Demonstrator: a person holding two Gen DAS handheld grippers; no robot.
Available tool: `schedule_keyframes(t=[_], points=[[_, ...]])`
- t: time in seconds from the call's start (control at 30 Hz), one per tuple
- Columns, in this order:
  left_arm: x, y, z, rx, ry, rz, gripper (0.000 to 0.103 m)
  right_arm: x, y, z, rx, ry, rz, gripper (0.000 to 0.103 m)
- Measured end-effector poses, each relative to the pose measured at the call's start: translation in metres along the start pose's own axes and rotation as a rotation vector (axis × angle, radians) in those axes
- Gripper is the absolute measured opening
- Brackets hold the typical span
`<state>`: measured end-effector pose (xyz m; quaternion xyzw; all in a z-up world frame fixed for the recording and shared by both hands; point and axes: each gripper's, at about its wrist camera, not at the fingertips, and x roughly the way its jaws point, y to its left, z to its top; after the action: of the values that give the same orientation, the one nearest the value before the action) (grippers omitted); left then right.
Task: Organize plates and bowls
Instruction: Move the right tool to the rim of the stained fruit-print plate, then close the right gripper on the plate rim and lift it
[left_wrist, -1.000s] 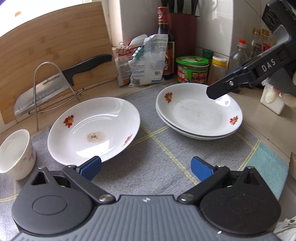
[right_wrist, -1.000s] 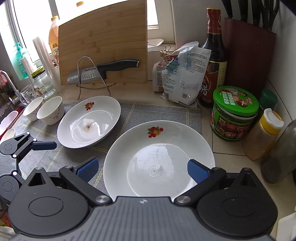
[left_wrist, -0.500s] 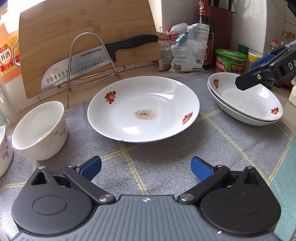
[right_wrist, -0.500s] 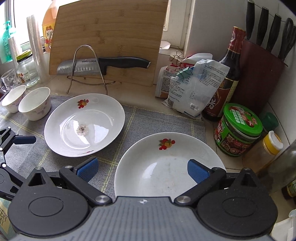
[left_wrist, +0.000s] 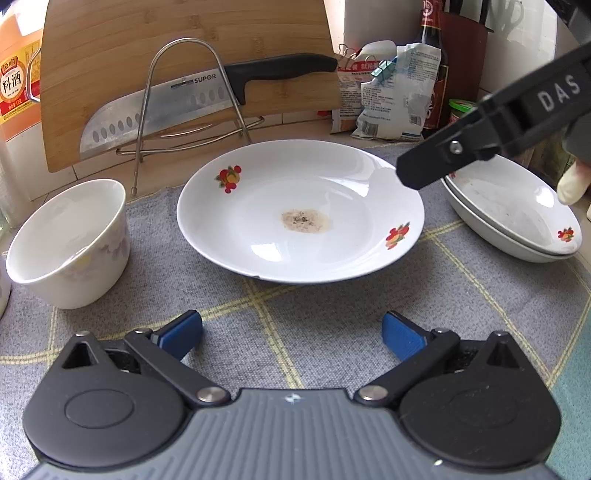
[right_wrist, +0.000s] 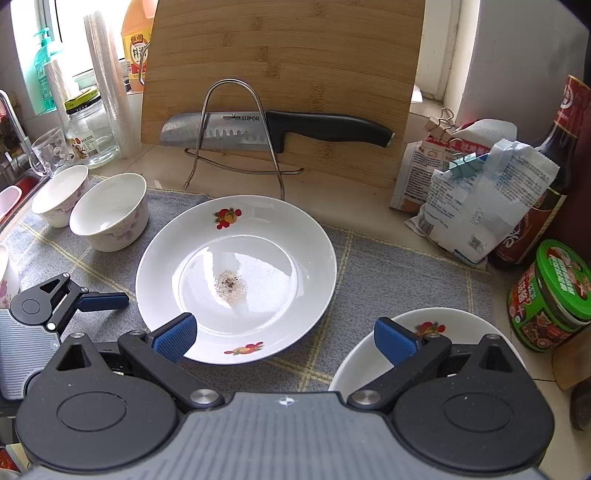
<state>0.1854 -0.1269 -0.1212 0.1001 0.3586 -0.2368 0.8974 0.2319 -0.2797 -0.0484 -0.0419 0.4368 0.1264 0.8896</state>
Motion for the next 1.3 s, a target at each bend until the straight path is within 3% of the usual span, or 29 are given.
schedule_keyframes(t=[0.53, 0.8, 1.3], points=[[0.006, 0.001, 0.005, -0.008, -0.018, 0.006, 0.103, 0.075, -0.008, 0.030, 0.005, 0.106, 0.076, 0.103], [0.006, 0.001, 0.003, -0.010, -0.025, 0.006, 0.103, 0.101, -0.013, 0.035, 0.071, 0.161, 0.137, 0.103], [0.010, 0.007, 0.006, 0.012, -0.043, -0.019, 0.103, 0.099, -0.016, 0.035, 0.017, 0.179, 0.176, 0.103]])
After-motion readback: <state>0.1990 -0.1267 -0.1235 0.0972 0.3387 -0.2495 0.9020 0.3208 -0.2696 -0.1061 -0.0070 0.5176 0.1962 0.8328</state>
